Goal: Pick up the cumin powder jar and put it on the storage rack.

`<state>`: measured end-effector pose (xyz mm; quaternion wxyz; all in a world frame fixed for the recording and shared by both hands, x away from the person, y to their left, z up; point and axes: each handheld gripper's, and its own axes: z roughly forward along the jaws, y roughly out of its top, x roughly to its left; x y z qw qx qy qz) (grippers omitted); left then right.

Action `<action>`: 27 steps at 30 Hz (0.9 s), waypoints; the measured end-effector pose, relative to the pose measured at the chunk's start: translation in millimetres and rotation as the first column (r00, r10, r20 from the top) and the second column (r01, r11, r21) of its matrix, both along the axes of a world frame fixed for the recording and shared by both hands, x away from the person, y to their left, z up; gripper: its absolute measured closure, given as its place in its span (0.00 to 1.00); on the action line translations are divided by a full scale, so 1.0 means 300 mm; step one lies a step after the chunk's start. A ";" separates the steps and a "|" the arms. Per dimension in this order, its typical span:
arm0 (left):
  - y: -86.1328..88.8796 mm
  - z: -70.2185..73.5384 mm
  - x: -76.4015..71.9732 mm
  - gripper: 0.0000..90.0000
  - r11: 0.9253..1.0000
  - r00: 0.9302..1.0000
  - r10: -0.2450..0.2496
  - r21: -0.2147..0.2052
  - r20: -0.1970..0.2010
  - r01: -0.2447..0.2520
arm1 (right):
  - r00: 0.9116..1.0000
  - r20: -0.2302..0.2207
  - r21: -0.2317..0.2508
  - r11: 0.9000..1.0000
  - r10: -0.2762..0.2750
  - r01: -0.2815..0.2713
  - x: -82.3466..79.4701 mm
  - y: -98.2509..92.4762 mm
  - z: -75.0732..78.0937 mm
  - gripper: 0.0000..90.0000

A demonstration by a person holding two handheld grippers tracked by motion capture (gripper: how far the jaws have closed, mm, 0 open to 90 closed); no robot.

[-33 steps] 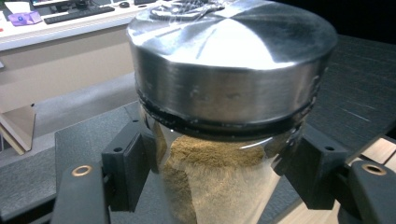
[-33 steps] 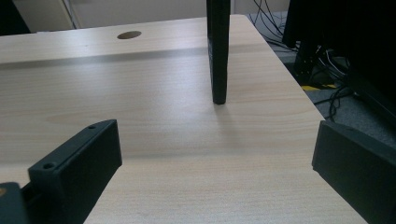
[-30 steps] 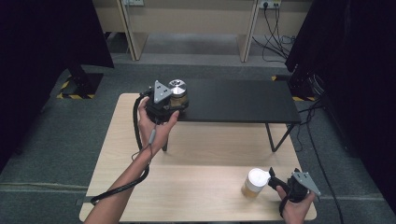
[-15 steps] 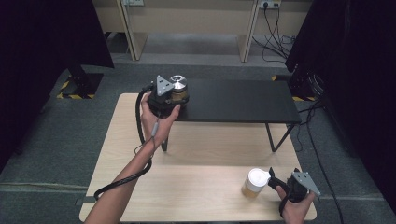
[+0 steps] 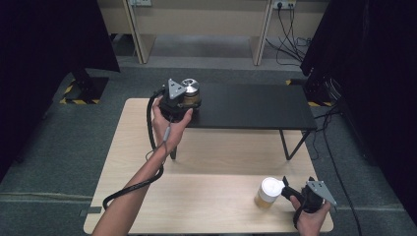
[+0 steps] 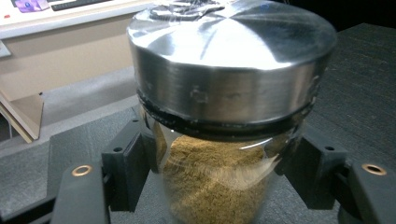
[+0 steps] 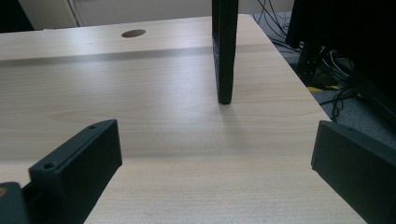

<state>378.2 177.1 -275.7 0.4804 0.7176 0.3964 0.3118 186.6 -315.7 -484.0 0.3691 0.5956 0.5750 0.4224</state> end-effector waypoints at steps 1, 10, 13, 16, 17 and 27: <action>0.002 -0.001 0.004 0.33 1.000 1.000 0.002 -0.008 -0.003 -0.002 | 1.000 0.000 0.001 1.000 0.000 0.000 0.000 0.000 0.000 0.02; 0.013 -0.009 0.031 0.33 0.999 1.000 0.001 -0.035 -0.011 -0.001 | 1.000 0.000 -0.002 1.000 0.003 -0.003 0.001 0.000 0.000 0.02; 0.012 -0.011 0.040 0.33 0.999 1.000 0.003 -0.042 -0.013 -0.004 | 1.000 0.000 -0.002 1.000 0.004 -0.004 0.001 0.001 0.000 0.02; 0.011 -0.013 0.048 0.33 0.999 1.000 0.007 -0.050 -0.016 -0.007 | 1.000 0.000 -0.003 1.000 0.005 -0.005 0.001 0.002 0.000 0.02; 0.011 -0.014 0.052 0.33 0.999 1.000 0.008 -0.053 -0.016 -0.009 | 1.000 0.000 -0.003 1.000 0.005 -0.005 0.002 0.002 0.000 0.02; 0.002 -0.021 0.087 0.33 0.997 1.000 0.020 -0.072 -0.020 -0.022 | 1.000 0.000 -0.005 1.000 0.008 -0.008 0.003 0.003 0.000 0.02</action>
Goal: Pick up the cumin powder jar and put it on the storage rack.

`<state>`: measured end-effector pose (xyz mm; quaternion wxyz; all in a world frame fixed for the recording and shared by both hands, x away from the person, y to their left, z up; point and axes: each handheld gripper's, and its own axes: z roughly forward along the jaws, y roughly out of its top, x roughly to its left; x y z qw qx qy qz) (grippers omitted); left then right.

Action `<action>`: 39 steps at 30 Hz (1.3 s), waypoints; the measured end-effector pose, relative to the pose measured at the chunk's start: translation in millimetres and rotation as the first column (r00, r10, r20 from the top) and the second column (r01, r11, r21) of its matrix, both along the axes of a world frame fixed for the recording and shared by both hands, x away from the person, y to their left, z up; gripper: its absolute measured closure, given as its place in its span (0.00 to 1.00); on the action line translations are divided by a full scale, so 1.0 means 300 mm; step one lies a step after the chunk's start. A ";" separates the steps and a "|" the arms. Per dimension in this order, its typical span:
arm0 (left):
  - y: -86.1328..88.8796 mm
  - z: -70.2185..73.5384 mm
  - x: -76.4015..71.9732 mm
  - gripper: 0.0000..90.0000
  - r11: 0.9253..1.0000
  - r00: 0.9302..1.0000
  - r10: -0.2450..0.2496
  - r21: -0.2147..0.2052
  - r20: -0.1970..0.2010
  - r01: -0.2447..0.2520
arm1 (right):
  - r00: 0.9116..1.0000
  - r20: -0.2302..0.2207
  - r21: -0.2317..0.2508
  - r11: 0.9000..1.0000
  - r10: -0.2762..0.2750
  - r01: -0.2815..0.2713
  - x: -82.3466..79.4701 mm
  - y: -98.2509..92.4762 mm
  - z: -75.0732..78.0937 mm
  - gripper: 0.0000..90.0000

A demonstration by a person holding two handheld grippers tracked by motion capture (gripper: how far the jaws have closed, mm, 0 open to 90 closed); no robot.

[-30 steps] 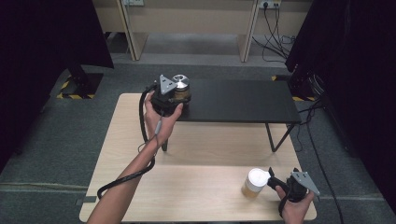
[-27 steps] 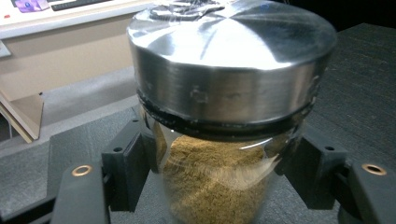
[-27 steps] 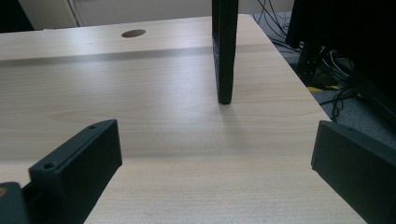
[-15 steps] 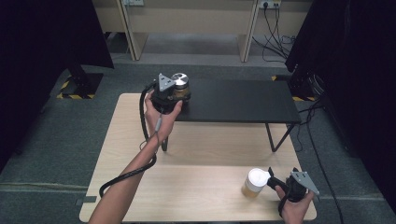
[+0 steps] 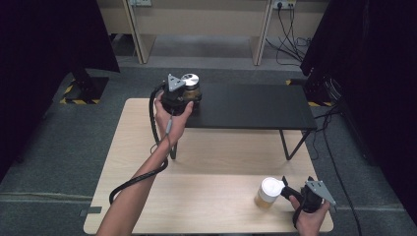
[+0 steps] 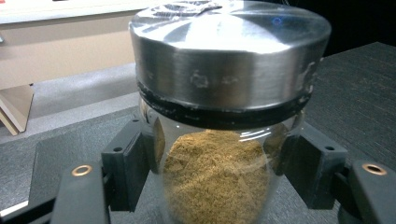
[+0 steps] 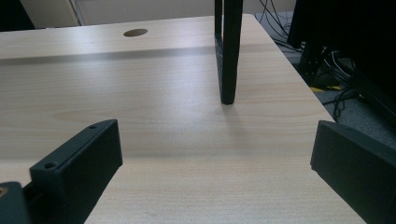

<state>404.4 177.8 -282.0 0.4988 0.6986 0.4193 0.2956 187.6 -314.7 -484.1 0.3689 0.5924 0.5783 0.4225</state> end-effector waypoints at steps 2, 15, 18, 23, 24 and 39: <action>-0.002 0.000 0.005 0.33 1.000 1.000 0.004 0.001 0.000 -0.004 | 1.000 0.001 0.000 1.000 0.000 0.000 0.000 0.001 0.000 0.02; -0.005 -0.005 0.009 0.33 1.000 1.000 0.007 -0.001 0.005 -0.007 | 1.000 0.001 -0.007 1.000 0.005 -0.005 0.001 0.005 0.000 0.02; -0.004 -0.004 0.011 0.33 1.000 1.000 0.006 -0.002 0.003 -0.006 | 1.000 0.001 -0.006 1.000 0.005 -0.005 0.001 0.007 0.000 0.02; -0.003 -0.003 0.011 0.33 1.000 1.000 0.005 -0.003 0.002 -0.005 | 1.000 0.001 -0.007 1.000 0.007 -0.007 0.001 0.007 0.000 0.02; -0.004 -0.003 0.011 0.33 1.000 1.000 0.005 -0.002 0.002 -0.005 | 1.000 0.002 -0.008 1.000 0.007 -0.007 0.001 0.008 -0.001 0.02; -0.014 -0.010 -0.049 0.10 1.000 0.997 0.021 -0.016 0.073 -0.020 | 1.000 0.004 -0.006 1.000 0.008 -0.008 0.000 0.006 -0.001 0.02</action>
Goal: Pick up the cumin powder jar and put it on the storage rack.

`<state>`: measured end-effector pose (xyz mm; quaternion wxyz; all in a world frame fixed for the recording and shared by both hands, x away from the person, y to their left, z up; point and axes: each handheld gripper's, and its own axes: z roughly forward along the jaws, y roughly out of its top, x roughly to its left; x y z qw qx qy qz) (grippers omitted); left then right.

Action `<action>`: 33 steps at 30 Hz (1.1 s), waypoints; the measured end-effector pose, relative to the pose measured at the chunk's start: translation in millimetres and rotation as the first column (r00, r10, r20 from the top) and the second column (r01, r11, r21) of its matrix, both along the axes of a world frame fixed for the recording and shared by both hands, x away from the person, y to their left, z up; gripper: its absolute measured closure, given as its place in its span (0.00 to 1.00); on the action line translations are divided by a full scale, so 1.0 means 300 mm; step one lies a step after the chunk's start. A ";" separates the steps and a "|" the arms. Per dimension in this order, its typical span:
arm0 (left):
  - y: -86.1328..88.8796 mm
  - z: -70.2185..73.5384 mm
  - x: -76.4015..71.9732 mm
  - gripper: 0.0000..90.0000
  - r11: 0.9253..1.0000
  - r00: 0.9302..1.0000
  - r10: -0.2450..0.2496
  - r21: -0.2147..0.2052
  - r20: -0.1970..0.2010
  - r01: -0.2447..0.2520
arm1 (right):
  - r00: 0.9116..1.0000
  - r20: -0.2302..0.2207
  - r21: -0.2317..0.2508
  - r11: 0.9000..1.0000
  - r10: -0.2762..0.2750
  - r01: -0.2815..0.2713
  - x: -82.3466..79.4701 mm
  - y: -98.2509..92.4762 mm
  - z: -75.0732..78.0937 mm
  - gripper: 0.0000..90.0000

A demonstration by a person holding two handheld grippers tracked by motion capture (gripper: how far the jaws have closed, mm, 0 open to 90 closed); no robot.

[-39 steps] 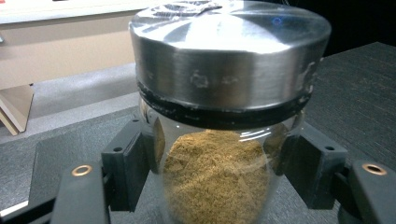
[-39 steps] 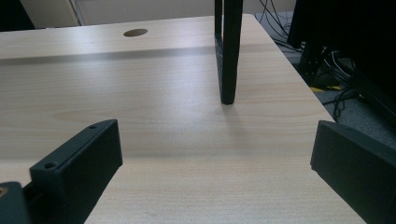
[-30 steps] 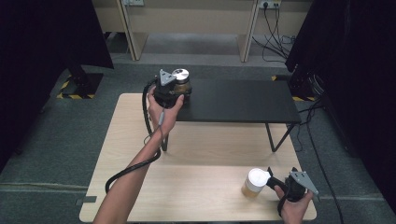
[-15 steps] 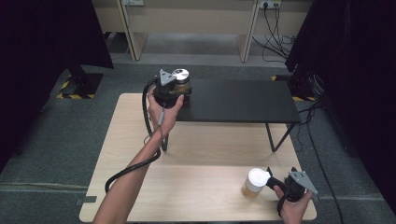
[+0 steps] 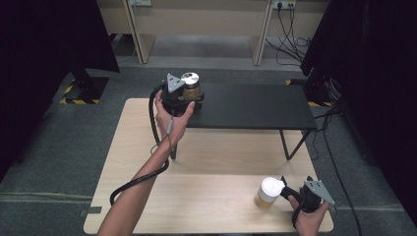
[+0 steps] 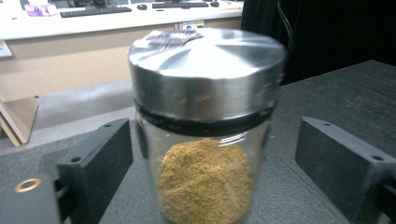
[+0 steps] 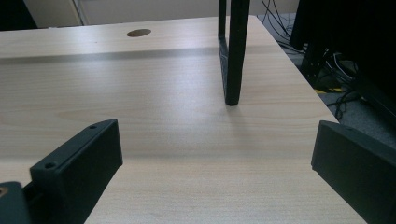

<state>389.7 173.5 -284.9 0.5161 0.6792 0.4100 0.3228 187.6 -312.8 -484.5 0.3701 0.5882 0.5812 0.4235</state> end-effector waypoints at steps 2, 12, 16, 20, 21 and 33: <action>0.001 0.005 -0.008 0.08 1.000 1.000 0.006 -0.002 0.004 -0.006 | 1.000 0.003 -0.003 1.000 0.000 0.000 -0.001 0.001 -0.001 0.02; 0.020 0.007 -0.040 0.05 1.000 1.000 -0.001 0.003 0.012 0.001 | 1.000 0.003 -0.001 1.000 -0.002 0.002 -0.001 0.001 -0.002 0.02; 0.029 0.002 -0.063 0.05 1.000 1.000 -0.004 -0.013 0.019 0.005 | 1.000 0.004 -0.001 1.000 -0.003 0.003 -0.001 0.002 -0.002 0.02; 0.040 0.005 -0.075 0.05 0.999 1.000 -0.004 -0.037 0.010 0.004 | 1.000 0.004 -0.001 1.000 -0.004 0.004 -0.002 0.002 -0.002 0.02; 0.042 0.006 -0.079 0.05 0.999 1.000 -0.003 -0.039 0.010 0.003 | 1.000 0.004 -0.002 1.000 -0.004 0.004 -0.002 0.002 -0.002 0.02; 0.035 0.012 -0.150 0.05 1.000 1.000 -0.015 -0.011 0.027 0.016 | 1.000 0.003 -0.005 1.000 -0.004 0.004 -0.001 0.004 -0.001 0.02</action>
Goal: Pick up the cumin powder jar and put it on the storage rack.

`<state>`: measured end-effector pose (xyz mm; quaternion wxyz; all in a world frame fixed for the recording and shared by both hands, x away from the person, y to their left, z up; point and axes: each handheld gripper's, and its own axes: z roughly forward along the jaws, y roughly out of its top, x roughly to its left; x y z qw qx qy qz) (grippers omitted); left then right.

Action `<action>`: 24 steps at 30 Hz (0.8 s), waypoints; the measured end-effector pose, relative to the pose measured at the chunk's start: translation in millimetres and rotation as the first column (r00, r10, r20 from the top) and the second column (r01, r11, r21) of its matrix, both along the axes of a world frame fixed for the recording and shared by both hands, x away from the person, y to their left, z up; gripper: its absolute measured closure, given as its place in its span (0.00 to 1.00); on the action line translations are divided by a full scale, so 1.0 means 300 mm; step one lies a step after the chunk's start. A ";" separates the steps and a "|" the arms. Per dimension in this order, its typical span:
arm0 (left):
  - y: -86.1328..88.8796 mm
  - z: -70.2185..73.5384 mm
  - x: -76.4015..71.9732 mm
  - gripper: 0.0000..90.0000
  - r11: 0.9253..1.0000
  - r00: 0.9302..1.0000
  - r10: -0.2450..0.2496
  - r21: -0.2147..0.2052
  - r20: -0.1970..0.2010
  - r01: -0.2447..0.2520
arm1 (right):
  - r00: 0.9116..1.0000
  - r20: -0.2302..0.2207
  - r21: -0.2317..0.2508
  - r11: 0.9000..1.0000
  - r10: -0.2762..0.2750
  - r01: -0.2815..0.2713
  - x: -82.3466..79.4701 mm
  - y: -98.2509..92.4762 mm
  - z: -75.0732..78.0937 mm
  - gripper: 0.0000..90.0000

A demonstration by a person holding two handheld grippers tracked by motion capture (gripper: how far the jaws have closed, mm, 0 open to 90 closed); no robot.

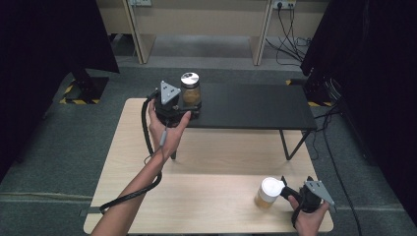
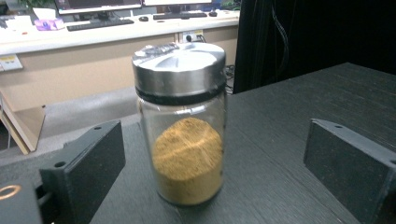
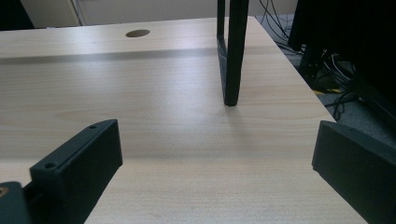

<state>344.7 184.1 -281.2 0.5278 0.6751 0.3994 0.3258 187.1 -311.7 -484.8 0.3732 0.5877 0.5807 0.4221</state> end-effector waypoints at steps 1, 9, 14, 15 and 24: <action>0.000 -0.001 -0.008 0.05 1.000 1.000 0.000 0.002 0.003 0.000 | 1.000 0.000 0.000 1.000 0.000 0.000 0.000 0.000 0.000 0.02; 0.015 -0.019 -0.053 0.05 1.000 1.000 -0.015 0.001 0.023 0.015 | 1.000 0.001 0.000 1.000 0.000 0.000 -0.001 0.000 -0.001 0.02; 0.013 -0.029 -0.070 0.05 1.000 0.999 -0.019 0.023 0.031 0.018 | 1.000 0.000 0.000 1.000 -0.001 0.001 0.000 0.001 0.000 0.02; 0.014 -0.030 -0.073 0.05 1.000 0.999 -0.020 0.021 0.029 0.020 | 1.000 0.000 0.001 1.000 -0.001 0.001 0.000 0.000 0.000 0.02; 0.029 -0.063 -0.100 0.05 1.000 0.999 -0.025 0.009 0.041 0.025 | 1.000 0.001 0.002 1.000 0.003 -0.003 0.001 0.002 -0.001 0.02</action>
